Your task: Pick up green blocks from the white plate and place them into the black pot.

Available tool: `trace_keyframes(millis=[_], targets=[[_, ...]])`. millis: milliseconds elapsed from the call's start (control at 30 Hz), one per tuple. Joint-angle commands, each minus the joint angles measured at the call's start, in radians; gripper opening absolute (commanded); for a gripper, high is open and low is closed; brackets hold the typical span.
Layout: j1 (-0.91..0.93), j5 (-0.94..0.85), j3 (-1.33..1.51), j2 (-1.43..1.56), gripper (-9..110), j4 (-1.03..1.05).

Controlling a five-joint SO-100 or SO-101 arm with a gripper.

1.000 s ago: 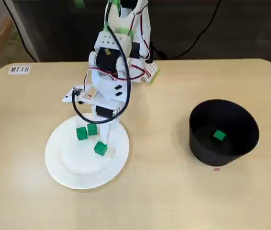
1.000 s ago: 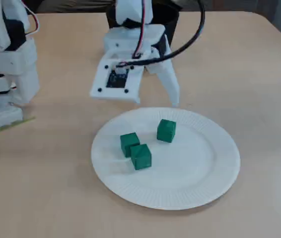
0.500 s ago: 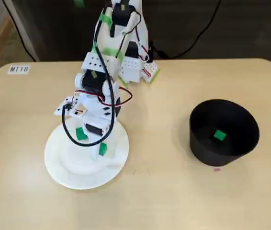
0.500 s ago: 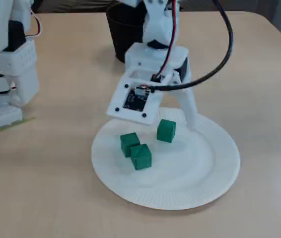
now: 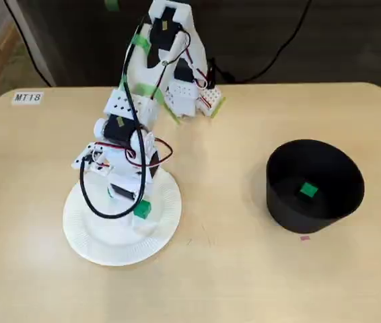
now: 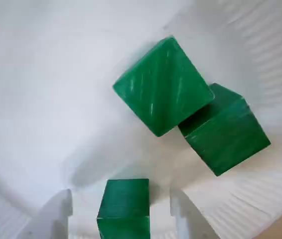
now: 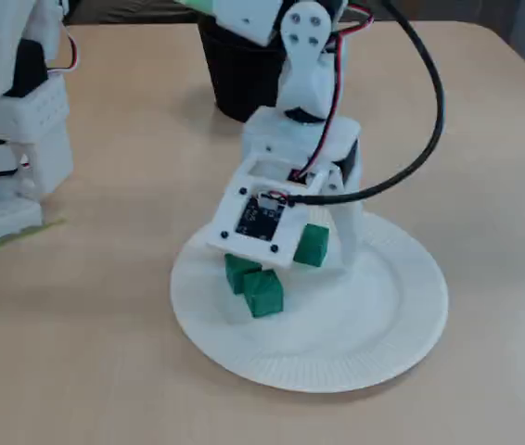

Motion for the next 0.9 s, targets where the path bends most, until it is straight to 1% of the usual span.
trace_keyframes(millis=[0, 33, 67, 300, 433, 633, 867], targets=[[0.009, 0.006, -0.046, 0.002, 6, -0.037], [0.012, 0.008, -0.052, -0.005, -1, -0.048], [0.017, 0.003, -0.058, -0.014, -2, -0.048], [0.021, -0.043, -0.061, 0.011, -2, -0.097], [0.005, -0.081, -0.061, 0.141, -2, -0.156], [-0.143, -0.135, -0.061, 0.448, -2, -0.328], [-0.302, -0.133, -0.061, 0.706, -2, -0.387]])
